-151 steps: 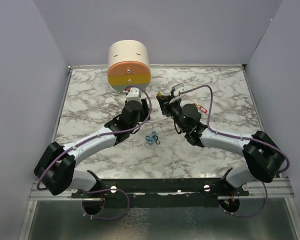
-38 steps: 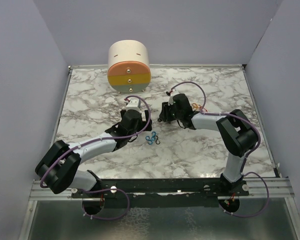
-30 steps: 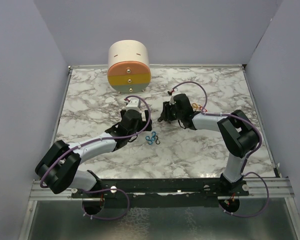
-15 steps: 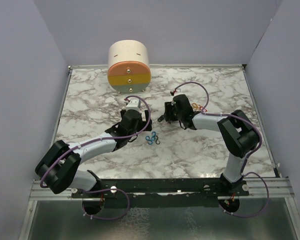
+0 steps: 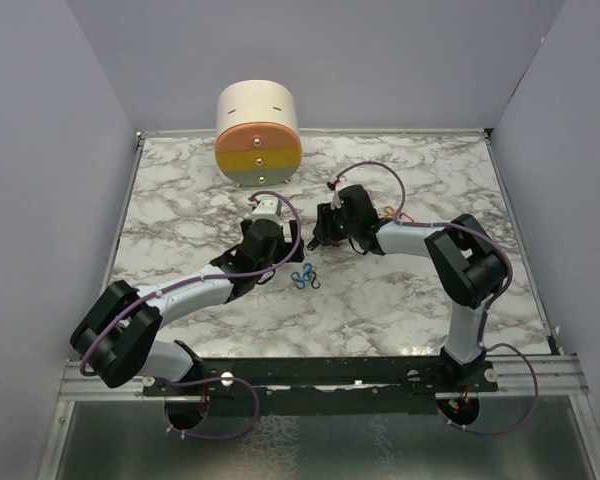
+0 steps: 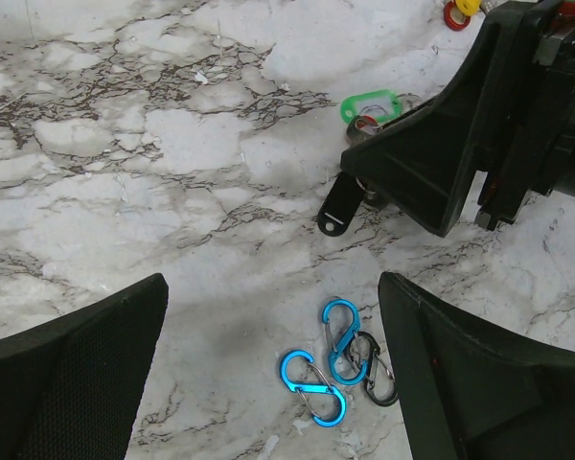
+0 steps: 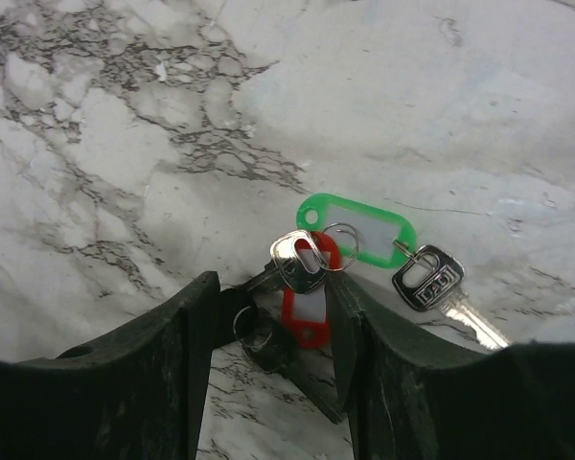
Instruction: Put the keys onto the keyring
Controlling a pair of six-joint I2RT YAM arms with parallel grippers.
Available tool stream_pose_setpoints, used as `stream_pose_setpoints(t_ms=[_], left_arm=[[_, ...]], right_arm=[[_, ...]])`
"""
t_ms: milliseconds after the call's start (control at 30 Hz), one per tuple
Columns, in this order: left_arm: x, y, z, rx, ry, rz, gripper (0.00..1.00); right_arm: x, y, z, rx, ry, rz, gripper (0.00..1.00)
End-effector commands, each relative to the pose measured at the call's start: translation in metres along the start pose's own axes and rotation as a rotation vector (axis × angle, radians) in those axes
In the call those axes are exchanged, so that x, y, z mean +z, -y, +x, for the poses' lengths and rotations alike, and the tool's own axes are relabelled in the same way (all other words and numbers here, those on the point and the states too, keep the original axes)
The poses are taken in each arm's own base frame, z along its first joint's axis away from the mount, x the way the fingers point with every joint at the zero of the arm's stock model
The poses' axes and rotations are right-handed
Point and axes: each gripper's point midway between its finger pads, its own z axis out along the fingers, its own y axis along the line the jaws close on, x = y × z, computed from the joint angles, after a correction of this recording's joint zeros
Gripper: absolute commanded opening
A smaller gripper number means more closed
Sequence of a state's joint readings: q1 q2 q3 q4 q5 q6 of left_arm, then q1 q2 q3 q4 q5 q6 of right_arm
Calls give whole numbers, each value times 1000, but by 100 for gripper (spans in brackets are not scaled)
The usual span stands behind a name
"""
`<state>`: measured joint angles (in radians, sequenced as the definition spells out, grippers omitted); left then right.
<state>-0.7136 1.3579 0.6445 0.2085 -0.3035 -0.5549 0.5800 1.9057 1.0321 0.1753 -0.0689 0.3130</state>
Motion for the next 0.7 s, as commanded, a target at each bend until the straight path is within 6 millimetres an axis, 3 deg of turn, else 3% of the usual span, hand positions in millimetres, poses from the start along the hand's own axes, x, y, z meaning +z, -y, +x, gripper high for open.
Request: stream_pose_setpoints(t_ms=[0,233,300,433,667], left_arm=[[-3,-4,-7,-6,33,-9,93],[-8,-11,-11,1,53,-38,94],[-13,-15,-14,-9,72,-56,94],[-24,-23,-24,-26,120,-83,94],[-30,-29,-25,-29,129,-101,95]], right_arm=[[9,-33,10,-26,-42,-120,48],[14,-64,12,-52,-48,-203,48],[10,-68,5,-56,-15,-209,48],[-9,-66,-16,-58,98,-182,48],[-35,-57,-28,-92,148,-129,48]])
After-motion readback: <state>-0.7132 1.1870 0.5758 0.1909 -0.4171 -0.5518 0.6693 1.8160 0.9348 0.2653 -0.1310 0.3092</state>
